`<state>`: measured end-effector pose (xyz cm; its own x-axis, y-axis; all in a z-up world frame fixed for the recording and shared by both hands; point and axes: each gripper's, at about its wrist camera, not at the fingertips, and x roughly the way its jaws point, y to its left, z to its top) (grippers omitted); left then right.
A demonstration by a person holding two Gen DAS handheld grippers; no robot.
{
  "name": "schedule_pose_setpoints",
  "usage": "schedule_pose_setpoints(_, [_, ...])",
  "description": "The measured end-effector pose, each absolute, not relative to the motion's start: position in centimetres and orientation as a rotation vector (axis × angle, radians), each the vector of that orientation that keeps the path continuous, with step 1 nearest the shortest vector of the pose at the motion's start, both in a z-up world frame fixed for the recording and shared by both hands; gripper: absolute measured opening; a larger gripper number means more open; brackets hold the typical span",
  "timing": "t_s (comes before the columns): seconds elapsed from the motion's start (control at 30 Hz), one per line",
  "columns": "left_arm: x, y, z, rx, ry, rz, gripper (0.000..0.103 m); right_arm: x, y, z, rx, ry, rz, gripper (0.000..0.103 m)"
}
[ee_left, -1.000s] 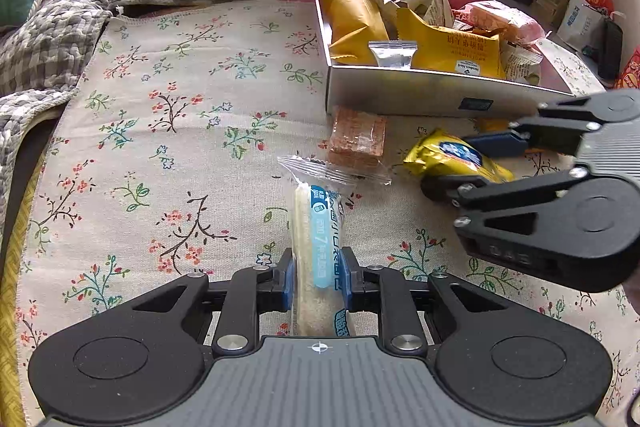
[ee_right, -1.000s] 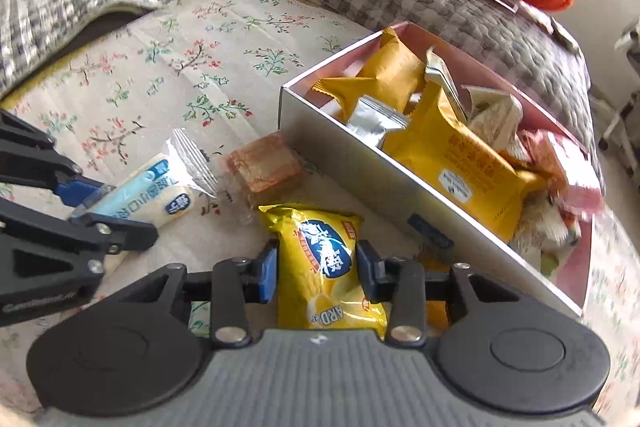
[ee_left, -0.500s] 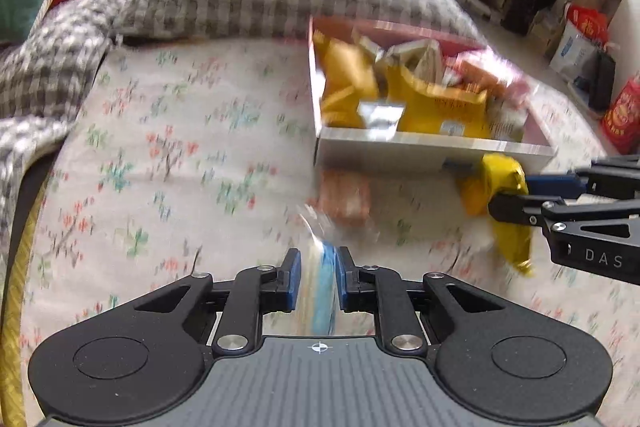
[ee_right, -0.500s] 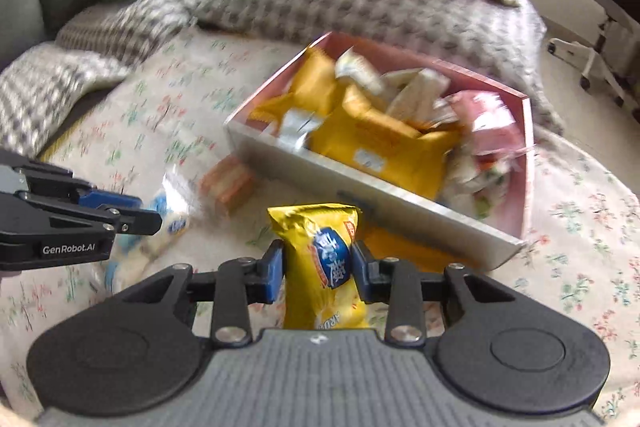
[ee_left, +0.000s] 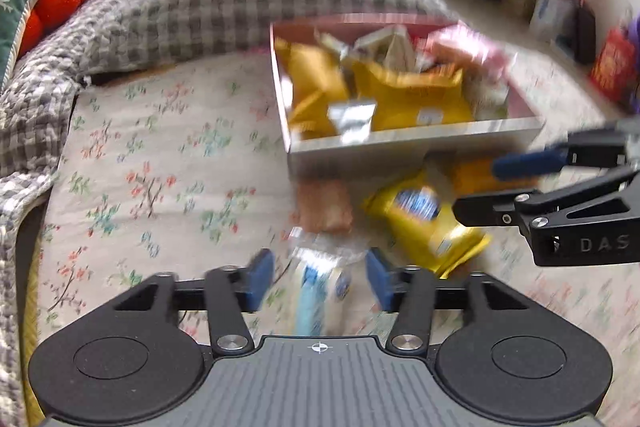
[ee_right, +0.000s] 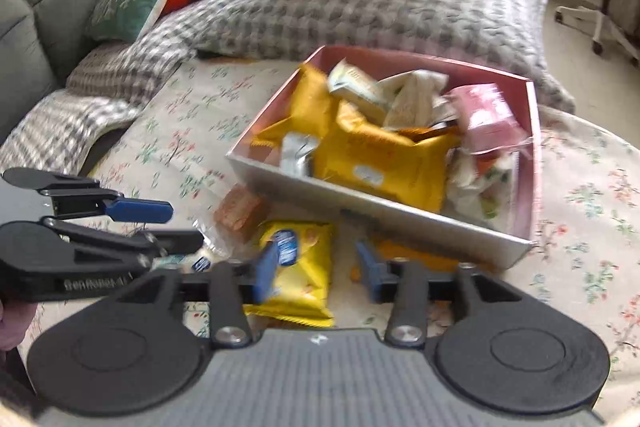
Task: Organize snacks
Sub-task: 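Carry the bread roll and cracker pack into the box with both grippers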
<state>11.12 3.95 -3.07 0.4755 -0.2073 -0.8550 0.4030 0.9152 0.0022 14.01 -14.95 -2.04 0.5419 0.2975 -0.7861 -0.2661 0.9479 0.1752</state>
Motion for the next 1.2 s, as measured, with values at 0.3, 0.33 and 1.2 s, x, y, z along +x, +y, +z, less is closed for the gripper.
schedule_pose_setpoints(0.3, [10.5, 4.5, -6.2, 0.269, 1.082, -0.376, 0.066, 14.9, -10.4, -6.1, -0.106, 1.033, 0.341, 0.054])
schedule_pose_setpoints(0.33, [10.5, 4.5, -6.2, 0.267, 1.081, -0.375, 0.066, 14.8, -10.3, -6.3, -0.115, 1.022, 0.332, 0.054])
schedule_pose_setpoints(1.2, [11.3, 5.5, -1.8, 0.066, 1.013, -0.317, 0.017, 13.0, -13.0, -1.4, -0.096, 0.921, 0.283, 0.046])
